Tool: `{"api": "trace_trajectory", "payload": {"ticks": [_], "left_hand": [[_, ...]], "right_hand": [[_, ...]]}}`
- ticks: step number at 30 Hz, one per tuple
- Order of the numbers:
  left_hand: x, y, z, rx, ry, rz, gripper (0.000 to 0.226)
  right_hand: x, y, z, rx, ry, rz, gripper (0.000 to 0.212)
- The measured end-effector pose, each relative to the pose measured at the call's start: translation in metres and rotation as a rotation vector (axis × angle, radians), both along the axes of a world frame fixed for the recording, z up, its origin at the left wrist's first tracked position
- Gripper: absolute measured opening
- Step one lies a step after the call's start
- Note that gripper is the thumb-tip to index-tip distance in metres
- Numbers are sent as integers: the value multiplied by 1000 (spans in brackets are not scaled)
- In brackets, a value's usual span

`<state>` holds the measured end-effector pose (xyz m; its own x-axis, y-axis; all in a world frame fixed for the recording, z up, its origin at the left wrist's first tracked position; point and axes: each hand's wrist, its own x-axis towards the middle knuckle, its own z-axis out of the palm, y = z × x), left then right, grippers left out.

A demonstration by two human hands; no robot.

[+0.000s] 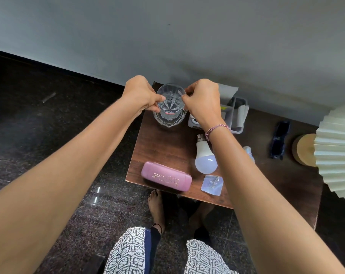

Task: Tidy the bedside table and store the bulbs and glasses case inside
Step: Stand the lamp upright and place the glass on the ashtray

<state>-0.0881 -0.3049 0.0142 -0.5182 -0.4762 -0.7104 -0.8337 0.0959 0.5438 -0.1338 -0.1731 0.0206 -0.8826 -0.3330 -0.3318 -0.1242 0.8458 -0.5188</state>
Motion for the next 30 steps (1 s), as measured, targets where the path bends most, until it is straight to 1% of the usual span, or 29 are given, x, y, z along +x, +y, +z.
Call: {"api": "trace_trajectory", "payload": {"ticks": [6, 10, 13, 15, 19, 21, 23, 25, 27, 30], "left_hand": [[-2, -3, -1, 21, -8, -1, 24], [2, -1, -1, 19, -7, -6, 22], [5, 1, -2, -3, 16, 2, 31], [7, 1, -3, -36, 23, -8, 33], [17, 0, -5, -168, 67, -35, 33], [23, -3, -3, -268, 92, -36, 35], [29, -7, 0, -321, 129, -4, 36], [35, -7, 4, -340, 165, 15, 38], [43, -3, 7, -319, 202, 31, 37], [55, 11, 13, -270, 246, 46, 24]], "right_hand": [[0, -1, -4, 17, -3, -17, 18], [4, 1, -2, -19, -34, -34, 17], [3, 0, -1, -9, -48, -45, 17], [2, -2, 0, 13, -46, -33, 17], [3, -4, 0, 107, 45, 43, 17], [5, -4, 3, 118, 89, 62, 18], [9, -3, 8, 96, 140, 61, 23], [13, 1, 15, 63, 190, 49, 24], [19, 6, 24, 30, 228, 29, 23], [29, 18, 37, -53, 249, -31, 27]]}}
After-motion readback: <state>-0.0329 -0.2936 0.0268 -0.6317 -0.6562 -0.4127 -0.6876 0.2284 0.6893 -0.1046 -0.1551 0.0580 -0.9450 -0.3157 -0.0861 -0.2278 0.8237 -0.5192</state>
